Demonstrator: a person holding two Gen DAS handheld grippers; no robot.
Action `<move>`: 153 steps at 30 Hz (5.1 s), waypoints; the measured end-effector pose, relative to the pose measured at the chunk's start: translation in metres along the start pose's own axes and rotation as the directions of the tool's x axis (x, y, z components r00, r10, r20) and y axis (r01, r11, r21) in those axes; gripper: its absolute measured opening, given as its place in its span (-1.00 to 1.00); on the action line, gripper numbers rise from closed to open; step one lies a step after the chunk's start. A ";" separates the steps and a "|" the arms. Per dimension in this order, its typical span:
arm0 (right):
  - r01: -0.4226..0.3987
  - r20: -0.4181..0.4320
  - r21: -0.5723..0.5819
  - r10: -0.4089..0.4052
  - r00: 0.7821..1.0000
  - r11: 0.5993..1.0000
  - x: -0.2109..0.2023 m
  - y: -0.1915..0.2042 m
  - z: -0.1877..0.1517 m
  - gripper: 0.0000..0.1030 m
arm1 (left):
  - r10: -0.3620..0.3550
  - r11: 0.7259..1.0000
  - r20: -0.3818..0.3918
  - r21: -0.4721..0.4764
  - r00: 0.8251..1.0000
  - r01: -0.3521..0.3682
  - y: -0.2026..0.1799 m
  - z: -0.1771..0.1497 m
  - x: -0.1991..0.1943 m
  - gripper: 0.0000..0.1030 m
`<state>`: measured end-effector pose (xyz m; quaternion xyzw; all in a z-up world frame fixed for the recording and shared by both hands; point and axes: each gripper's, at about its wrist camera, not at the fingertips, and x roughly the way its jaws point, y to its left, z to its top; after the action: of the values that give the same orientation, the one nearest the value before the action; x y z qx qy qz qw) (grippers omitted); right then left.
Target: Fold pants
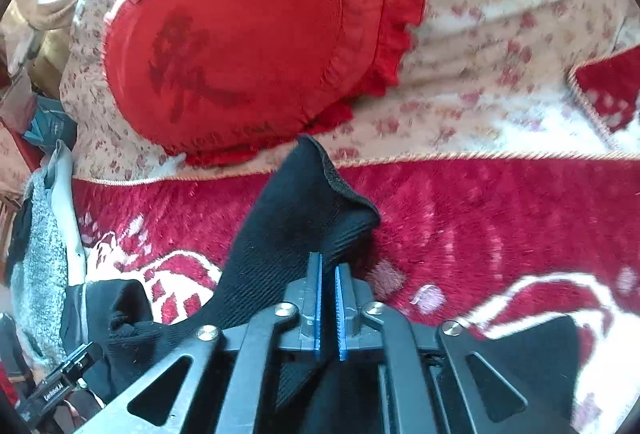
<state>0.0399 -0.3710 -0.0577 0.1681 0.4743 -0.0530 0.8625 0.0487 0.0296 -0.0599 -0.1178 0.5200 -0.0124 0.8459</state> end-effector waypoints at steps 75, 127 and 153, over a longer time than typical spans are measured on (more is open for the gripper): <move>-0.096 -0.118 -0.463 0.046 0.992 0.881 0.029 0.193 -0.051 -0.80 | 0.139 0.986 0.023 -0.098 0.990 -0.136 0.079 -0.010 -0.020 0.57; 0.228 0.010 -0.139 -0.229 0.973 0.964 -0.089 -0.053 -0.069 -0.65 | -0.038 0.982 -0.005 0.183 0.999 0.038 -0.068 -0.041 -0.023 0.57; 0.214 -0.028 -0.090 -0.217 0.976 0.973 -0.075 -0.071 -0.055 -0.60 | -0.156 0.949 -0.083 0.266 0.984 0.172 -0.129 -0.053 -0.022 0.57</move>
<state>-0.0625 -0.4244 -0.0394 0.0792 0.5076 -0.1227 0.8491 0.0049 -0.1021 -0.0356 -0.0431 0.5274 -0.1574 0.8338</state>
